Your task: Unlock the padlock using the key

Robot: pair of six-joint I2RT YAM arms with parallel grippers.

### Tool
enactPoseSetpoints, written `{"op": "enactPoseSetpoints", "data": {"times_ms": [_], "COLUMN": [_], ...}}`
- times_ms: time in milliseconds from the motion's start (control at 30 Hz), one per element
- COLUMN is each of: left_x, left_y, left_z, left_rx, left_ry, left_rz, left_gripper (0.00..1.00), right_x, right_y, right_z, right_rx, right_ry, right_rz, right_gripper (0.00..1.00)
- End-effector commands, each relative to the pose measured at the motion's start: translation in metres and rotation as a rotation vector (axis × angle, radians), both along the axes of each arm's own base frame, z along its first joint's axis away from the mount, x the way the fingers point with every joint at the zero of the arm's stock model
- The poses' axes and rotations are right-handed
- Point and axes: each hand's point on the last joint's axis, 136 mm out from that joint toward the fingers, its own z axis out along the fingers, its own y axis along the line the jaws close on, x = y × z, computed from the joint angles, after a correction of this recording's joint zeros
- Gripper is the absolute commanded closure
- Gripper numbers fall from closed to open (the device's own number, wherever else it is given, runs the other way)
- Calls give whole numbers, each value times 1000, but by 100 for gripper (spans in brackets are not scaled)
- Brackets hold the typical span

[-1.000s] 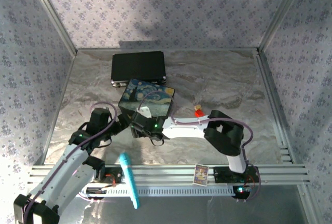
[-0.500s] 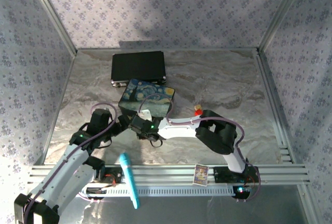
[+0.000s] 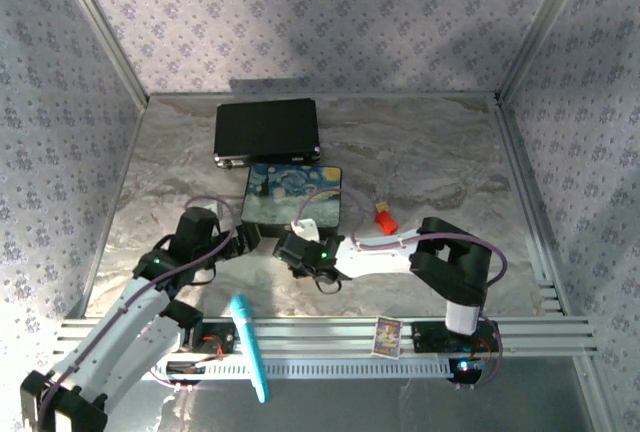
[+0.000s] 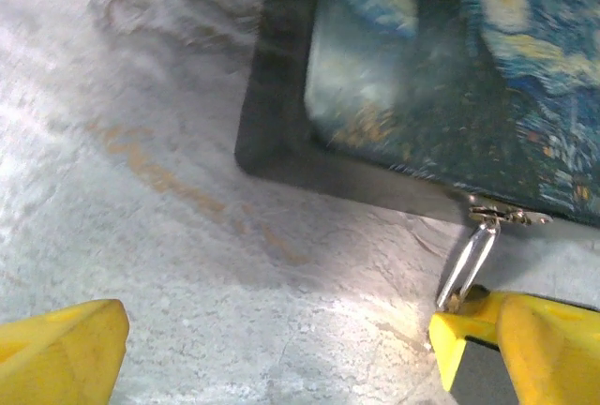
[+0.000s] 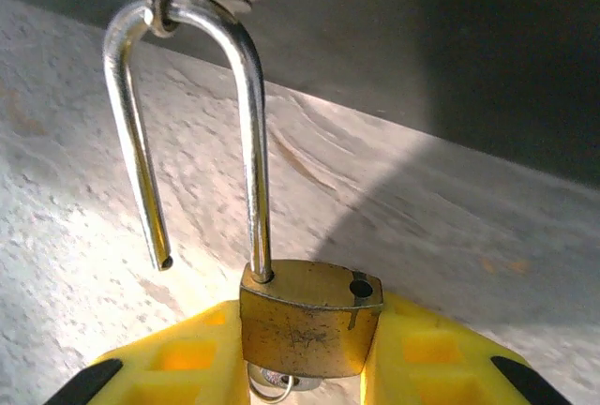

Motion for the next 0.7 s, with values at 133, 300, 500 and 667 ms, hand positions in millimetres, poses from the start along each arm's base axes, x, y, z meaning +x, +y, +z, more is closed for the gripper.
{"op": "enactPoseSetpoints", "data": {"times_ms": [133, 300, 500, 667], "left_x": [17, 34, 45, 56], "left_y": [-59, -97, -132, -141], "left_z": [46, 29, 12, -11], "left_rx": [410, 628, 738, 827], "left_ry": [-236, -245, -289, -254], "left_rz": [-368, -589, -867, -995], "left_gripper": [4, 10, 17, 28], "right_x": [-6, -5, -1, 1], "right_y": [-43, -53, -61, -51], "right_z": [-7, -13, -19, -22], "right_rx": [37, 133, 224, 308], "right_ry": [31, 33, 1, 10], "right_rz": [-81, -154, -257, -286], "right_gripper": [77, 76, 76, 78]}}
